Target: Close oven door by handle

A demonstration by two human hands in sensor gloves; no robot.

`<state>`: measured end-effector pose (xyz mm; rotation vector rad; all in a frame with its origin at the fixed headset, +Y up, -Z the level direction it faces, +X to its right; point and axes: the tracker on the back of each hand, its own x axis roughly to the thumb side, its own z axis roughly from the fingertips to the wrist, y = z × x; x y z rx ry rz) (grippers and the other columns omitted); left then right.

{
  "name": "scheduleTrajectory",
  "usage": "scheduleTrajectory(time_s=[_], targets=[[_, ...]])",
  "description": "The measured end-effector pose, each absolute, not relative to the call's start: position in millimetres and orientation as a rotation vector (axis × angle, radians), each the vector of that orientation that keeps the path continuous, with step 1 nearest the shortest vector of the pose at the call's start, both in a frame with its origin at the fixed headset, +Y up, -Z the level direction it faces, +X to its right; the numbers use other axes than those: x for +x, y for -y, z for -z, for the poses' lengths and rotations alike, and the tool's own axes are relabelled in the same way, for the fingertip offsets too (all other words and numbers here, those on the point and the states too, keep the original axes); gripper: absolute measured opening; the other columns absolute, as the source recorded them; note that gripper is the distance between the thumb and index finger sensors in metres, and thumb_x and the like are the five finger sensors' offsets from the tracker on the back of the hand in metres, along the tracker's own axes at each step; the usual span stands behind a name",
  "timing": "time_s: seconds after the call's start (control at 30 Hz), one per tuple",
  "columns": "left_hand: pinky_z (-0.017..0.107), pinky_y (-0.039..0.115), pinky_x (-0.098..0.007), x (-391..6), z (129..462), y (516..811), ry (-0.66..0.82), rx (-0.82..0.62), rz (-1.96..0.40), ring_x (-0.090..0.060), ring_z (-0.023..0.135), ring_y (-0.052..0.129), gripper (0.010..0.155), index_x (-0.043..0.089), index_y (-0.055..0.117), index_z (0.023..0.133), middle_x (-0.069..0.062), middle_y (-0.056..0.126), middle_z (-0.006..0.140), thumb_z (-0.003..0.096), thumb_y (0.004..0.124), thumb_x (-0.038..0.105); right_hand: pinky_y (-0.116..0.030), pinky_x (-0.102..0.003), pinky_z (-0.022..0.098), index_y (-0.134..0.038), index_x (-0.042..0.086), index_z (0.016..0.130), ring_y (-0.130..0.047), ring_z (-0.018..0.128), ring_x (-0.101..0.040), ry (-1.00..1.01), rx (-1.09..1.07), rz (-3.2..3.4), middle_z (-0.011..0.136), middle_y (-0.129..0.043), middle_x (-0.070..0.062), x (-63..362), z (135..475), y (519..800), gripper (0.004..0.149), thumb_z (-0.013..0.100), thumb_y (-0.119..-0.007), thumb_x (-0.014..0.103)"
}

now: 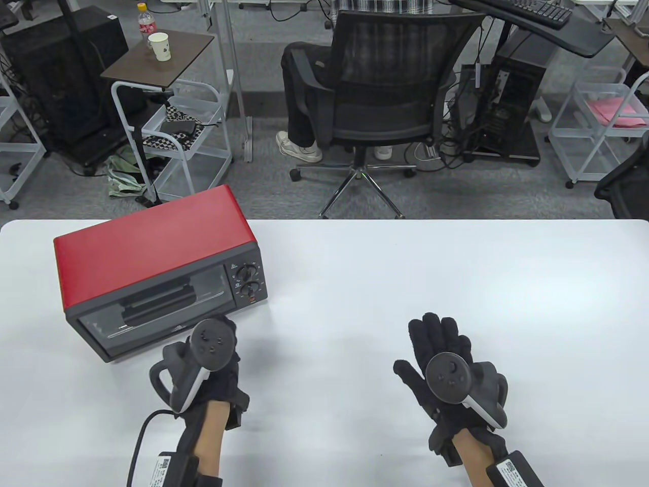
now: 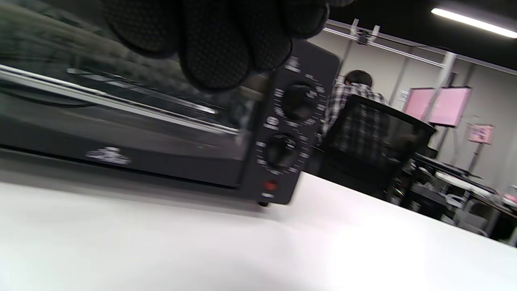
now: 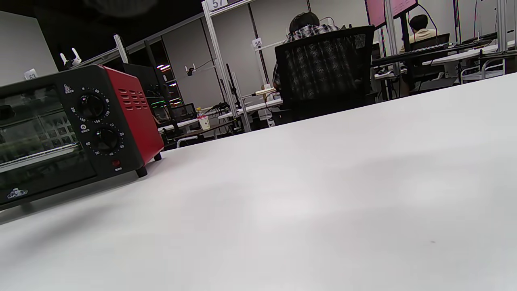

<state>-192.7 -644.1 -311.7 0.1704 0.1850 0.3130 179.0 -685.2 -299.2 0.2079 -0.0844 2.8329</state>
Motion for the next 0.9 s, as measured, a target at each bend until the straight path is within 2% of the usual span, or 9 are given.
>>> scheduleTrajectory(time_s=[0.23,0.33,0.53,0.73,0.9], targets=[[0.063,0.076,-0.053,-142,318,652,-0.085,0.136,-0.207,-0.032,0.084,0.094,0.037,0.022,0.067,0.092,-0.008,0.081,0.095,0.0569,0.068,0.033,-0.026,-0.054,0.075,-0.024,0.027,0.107,-0.015,0.104,-0.034,0.107,0.199,-2.839,0.12,-0.021,-0.009,175,300,684,0.076,0.048,-0.055,0.062],[0.065,0.073,-0.054,-126,317,663,-0.037,0.17,-0.13,-0.034,0.089,0.09,0.041,0.024,0.063,0.095,-0.007,0.077,0.1,0.0561,0.071,0.034,-0.026,-0.054,0.075,-0.024,0.027,0.107,-0.015,0.104,-0.034,0.117,0.185,-2.828,0.12,-0.021,-0.009,176,301,684,0.075,0.048,-0.055,0.062],[0.071,0.056,-0.065,-117,319,680,0.029,0.091,-0.058,-0.049,0.105,0.066,0.072,0.022,0.048,0.108,-0.012,0.058,0.115,0.0503,0.076,0.054,-0.026,-0.054,0.075,-0.023,0.027,0.107,-0.015,0.104,-0.033,0.133,0.161,-2.826,0.12,-0.021,-0.009,179,301,684,0.077,0.048,-0.055,0.063],[0.07,0.036,-0.068,-115,318,697,0.078,-0.024,-0.043,-0.051,0.111,0.04,0.09,0.017,0.034,0.114,-0.017,0.039,0.121,0.0468,0.065,0.068,-0.025,-0.055,0.075,-0.021,0.027,0.107,-0.014,0.104,-0.034,0.137,0.153,-2.849,0.121,-0.019,-0.009,178,301,686,0.079,0.047,-0.055,0.065],[0.069,0.03,-0.066,-119,317,704,0.091,-0.088,-0.071,-0.052,0.109,0.031,0.096,0.012,0.029,0.114,-0.021,0.032,0.12,0.0452,0.057,0.074,-0.024,-0.055,0.075,-0.02,0.027,0.107,-0.012,0.104,-0.034,0.143,0.148,-2.863,0.121,-0.018,-0.008,178,302,687,0.081,0.046,-0.054,0.067]])
